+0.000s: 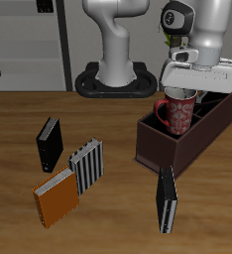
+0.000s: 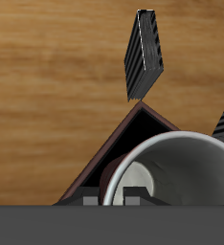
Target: Place the red mug into the left desk caddy's right compartment
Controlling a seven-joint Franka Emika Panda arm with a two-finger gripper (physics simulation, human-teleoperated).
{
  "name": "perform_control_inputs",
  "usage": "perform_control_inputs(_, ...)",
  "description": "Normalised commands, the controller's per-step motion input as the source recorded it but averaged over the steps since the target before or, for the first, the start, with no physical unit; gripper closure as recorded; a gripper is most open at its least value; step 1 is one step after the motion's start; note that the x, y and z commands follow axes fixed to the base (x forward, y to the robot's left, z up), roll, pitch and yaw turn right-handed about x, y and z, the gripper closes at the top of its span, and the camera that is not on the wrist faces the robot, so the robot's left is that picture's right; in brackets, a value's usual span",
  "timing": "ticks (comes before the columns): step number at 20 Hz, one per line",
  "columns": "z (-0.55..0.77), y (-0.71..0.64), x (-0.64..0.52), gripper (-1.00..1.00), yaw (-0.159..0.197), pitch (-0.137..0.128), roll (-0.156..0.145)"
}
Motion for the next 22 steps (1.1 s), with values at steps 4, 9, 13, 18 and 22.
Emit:
perform_control_inputs(4, -0.23, -0.04, 0.04, 1.0, -0.003, 0.038, 0.008)
perform_control_inputs(9, -0.21, -0.03, 0.03, 1.0, -0.004, 0.027, 0.002)
perform_control_inputs(13, -0.41, -0.01, 0.1, 1.0, -0.001, 0.09, 0.012)
perform_control_inputs(18, -0.39, 0.05, 0.08, 1.0, 0.01, 0.084, 0.016)
perform_control_inputs(22, -0.28, 0.04, 0.07, 1.0, -0.002, 0.106, 0.042)
